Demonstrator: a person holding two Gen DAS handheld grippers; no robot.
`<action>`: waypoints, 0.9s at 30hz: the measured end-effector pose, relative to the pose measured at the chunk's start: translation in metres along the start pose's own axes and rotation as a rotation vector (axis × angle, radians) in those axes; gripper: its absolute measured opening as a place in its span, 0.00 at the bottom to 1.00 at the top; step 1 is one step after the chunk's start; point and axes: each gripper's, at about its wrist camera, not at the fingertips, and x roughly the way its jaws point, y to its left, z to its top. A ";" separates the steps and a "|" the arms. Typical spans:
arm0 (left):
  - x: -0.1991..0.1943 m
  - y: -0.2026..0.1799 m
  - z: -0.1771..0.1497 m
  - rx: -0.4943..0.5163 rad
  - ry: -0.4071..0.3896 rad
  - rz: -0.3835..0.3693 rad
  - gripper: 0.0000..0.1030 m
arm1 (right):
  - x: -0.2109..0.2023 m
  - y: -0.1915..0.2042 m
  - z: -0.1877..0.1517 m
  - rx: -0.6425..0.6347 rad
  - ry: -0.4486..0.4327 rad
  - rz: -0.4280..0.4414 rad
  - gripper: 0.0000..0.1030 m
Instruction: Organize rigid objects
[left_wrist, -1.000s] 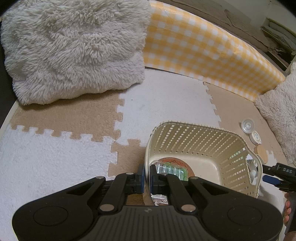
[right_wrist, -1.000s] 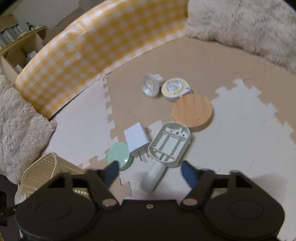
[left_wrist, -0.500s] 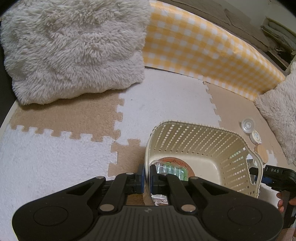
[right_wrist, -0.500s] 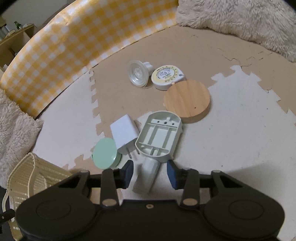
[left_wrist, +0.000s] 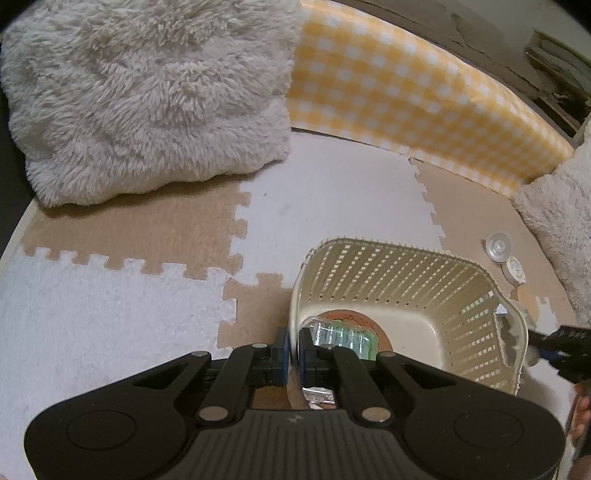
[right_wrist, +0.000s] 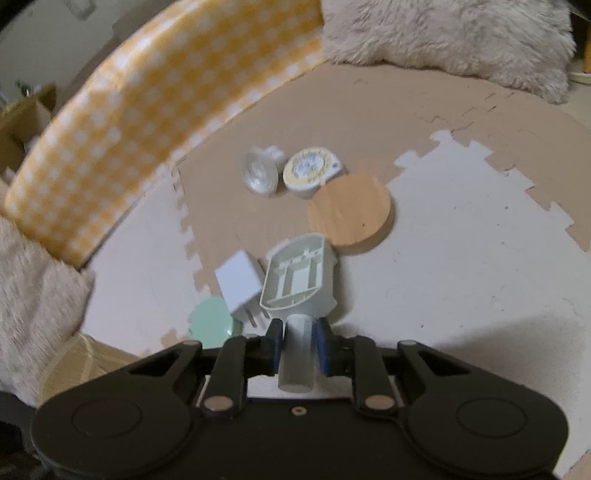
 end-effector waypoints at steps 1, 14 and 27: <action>0.000 0.000 0.000 0.003 0.000 0.002 0.04 | -0.004 0.001 0.001 0.004 -0.010 0.010 0.19; -0.001 0.001 0.000 -0.004 0.006 -0.001 0.04 | -0.022 0.026 -0.010 -0.155 0.030 0.021 0.18; -0.001 0.001 0.000 -0.004 0.006 0.000 0.04 | 0.002 0.036 -0.032 -0.391 0.108 -0.135 0.54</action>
